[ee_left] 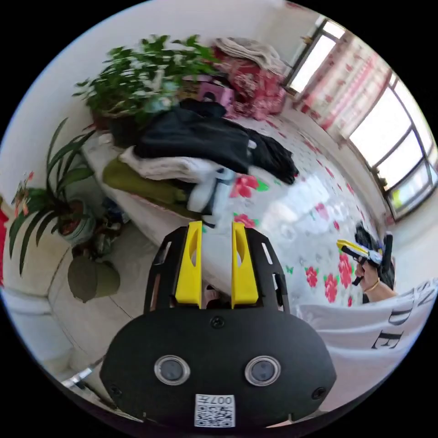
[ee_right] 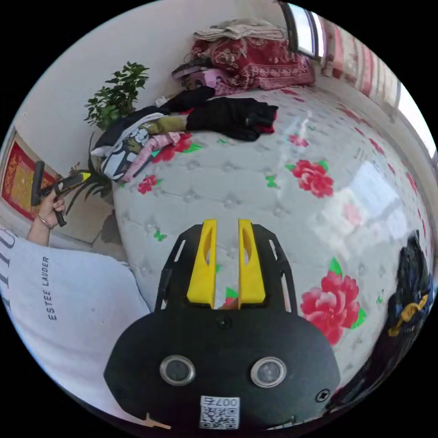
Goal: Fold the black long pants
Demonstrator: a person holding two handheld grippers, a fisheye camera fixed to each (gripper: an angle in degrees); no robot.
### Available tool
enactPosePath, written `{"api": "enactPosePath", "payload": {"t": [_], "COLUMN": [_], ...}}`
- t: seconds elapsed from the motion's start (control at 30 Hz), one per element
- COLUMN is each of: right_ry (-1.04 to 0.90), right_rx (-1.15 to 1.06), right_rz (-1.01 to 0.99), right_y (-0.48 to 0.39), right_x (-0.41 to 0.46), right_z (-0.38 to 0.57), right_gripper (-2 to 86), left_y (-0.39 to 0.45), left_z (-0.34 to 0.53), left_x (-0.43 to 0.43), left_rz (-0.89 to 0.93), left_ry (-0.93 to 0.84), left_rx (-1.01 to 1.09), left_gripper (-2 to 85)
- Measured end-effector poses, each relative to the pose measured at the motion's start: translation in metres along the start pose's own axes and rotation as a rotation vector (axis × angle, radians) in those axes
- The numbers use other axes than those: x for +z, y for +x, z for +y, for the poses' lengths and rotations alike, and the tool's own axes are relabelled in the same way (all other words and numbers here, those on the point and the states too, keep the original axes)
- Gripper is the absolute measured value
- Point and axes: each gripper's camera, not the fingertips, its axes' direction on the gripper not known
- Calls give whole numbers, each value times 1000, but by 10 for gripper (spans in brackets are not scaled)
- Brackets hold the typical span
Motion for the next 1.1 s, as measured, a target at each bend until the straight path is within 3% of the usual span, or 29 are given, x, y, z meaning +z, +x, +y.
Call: {"api": "enactPosePath", "payload": {"t": [0.2, 0.33, 0.5, 0.73, 0.87, 0.97, 1.1], "right_ry": [98, 196, 353, 360, 180, 50, 225], "right_rx": [504, 723, 952, 1096, 1170, 1192, 921], "right_rz": [192, 353, 538, 862, 747, 808, 544], "right_y": [116, 170, 228, 284, 347, 353, 308], "right_x": [-84, -151, -246, -326, -337, -335, -340], "right_z": [129, 201, 280, 326, 339, 328, 296], "right_gripper": [47, 54, 64, 81, 74, 23, 3], "left_y": [141, 221, 265, 273, 268, 263, 259], "left_z": [-5, 4, 21, 38, 41, 42, 40], "left_x": [80, 105, 130, 157, 168, 176, 194], "left_rz": [165, 249, 277, 213, 189, 191, 253], "left_ry": [-132, -159, -207, -255, -267, -266, -249], "left_rx": [293, 446, 508, 482, 446, 406, 403], "left_gripper": [84, 80, 77, 74, 71, 67, 63]}}
